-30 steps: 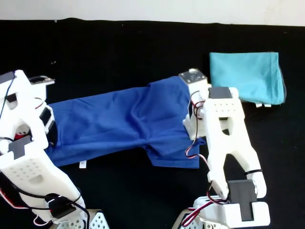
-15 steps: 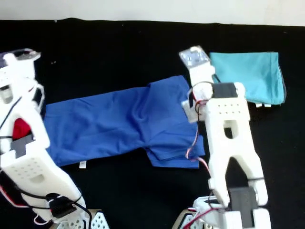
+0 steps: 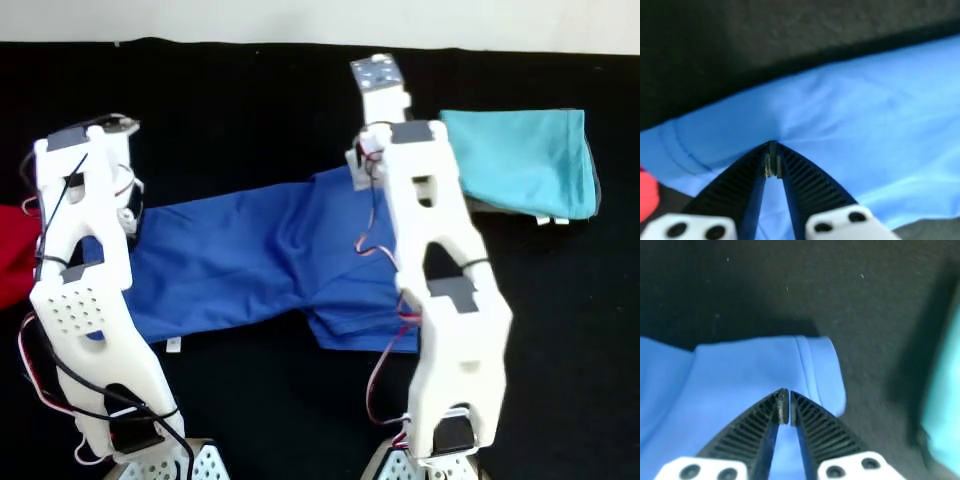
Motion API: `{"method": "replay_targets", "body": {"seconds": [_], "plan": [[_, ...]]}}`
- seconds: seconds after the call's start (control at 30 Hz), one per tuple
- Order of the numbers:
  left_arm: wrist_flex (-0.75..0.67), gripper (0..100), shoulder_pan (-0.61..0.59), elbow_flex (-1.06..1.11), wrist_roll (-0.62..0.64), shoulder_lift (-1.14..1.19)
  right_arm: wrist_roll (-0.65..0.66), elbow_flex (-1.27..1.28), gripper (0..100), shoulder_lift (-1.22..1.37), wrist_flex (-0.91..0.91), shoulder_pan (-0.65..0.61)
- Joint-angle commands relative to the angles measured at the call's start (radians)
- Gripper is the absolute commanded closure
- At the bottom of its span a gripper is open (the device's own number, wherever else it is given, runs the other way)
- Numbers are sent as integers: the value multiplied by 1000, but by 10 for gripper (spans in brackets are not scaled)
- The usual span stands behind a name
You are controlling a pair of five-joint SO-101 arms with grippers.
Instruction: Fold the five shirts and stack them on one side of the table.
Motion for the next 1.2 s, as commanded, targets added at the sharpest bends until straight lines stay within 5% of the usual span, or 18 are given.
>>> {"method": "replay_targets", "body": {"seconds": [0.0,0.27,0.63,0.77,0.93,1.17], "plan": [[-8,992,-59,-97,3,36,-9,-170,986,116,-16,-2],[-2,992,-157,-355,3,208,-9,-407,990,357,25,120],[315,992,-108,-760,3,305,-9,-849,990,371,429,127],[327,992,-101,-785,5,234,-8,-1059,987,374,607,110],[330,992,-101,-552,5,1,-8,-1173,986,369,665,93],[284,991,-104,104,-75,-410,-12,-1155,986,248,667,67]]}}
